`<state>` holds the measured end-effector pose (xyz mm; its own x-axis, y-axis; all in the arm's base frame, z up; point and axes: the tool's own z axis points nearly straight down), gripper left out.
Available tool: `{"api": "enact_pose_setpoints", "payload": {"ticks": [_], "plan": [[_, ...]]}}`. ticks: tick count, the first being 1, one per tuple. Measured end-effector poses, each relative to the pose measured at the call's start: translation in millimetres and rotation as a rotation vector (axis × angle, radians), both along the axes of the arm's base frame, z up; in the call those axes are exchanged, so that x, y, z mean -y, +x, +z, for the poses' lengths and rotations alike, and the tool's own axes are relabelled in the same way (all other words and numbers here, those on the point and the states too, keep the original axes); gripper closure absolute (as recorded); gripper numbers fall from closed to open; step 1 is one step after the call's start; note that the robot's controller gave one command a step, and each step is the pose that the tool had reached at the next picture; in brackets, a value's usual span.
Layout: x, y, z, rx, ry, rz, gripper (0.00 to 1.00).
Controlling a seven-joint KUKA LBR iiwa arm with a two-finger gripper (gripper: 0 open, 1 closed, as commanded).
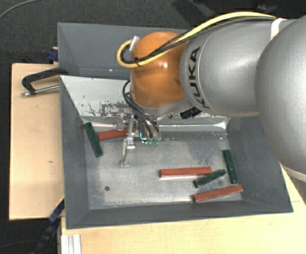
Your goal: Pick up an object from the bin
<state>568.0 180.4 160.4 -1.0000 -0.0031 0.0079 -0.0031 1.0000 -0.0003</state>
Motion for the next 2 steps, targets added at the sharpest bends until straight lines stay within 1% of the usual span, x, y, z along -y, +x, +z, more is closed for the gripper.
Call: {"api": "enact_pose_setpoints", "payload": {"ticks": [1, 2], "plan": [[-7.4, 29.8, -91.0, 0.008, 0.001, -0.213, 0.00], [-7.0, 33.3, -85.2, 0.020, 0.005, -0.215, 1.00]]}}
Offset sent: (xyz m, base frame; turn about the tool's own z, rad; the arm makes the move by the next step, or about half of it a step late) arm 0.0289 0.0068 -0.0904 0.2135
